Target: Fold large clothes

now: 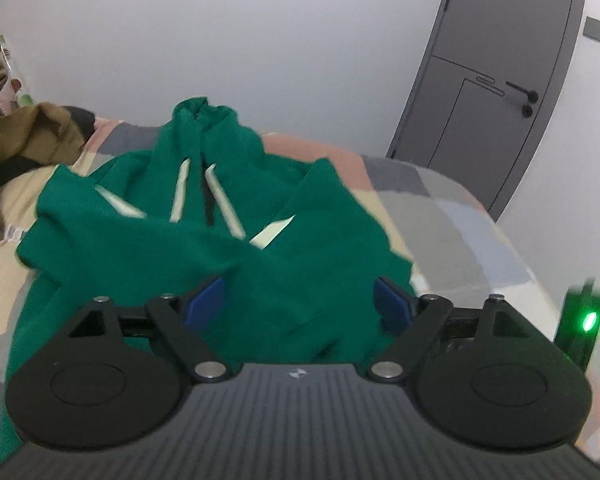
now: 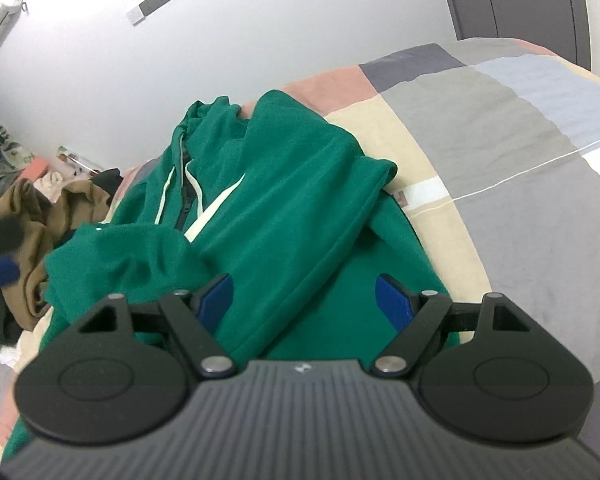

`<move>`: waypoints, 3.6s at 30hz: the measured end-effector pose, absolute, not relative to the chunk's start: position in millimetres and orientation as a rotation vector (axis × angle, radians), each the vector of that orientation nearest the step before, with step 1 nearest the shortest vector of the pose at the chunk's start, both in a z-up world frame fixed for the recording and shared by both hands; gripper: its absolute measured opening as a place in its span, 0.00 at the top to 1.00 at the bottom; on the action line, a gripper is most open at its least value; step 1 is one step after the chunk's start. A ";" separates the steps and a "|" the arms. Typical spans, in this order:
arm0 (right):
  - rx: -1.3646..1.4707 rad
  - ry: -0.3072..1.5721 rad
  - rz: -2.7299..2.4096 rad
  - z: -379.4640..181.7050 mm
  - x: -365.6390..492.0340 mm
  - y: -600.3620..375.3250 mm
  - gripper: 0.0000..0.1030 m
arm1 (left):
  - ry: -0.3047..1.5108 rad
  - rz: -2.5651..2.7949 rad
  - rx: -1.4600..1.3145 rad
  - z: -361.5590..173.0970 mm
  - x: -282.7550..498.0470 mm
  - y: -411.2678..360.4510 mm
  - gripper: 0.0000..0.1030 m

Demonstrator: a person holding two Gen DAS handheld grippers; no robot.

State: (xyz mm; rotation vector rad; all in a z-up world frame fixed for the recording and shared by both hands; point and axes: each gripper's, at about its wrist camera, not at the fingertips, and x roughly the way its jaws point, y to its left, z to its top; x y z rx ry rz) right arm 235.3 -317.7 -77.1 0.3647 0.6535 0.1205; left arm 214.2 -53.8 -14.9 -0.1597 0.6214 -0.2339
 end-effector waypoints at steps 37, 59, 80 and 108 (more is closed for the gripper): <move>0.225 0.638 0.379 -74.2 258.2 -249.7 0.67 | 0.631 -0.039 -0.463 -139.0 257.6 80.4 0.20; 0.175 0.543 0.243 -62.8 247.0 -262.0 0.36 | 0.490 -0.060 -0.270 -101.6 235.7 57.5 0.20; -0.091 0.610 0.307 -117.0 276.6 -203.1 0.53 | 0.655 -0.106 -0.211 -143.5 258.3 41.3 0.20; 0.349 0.526 0.380 -48.4 522.8 -238.1 0.22 | 0.601 -0.077 -0.407 -79.4 543.4 108.3 0.19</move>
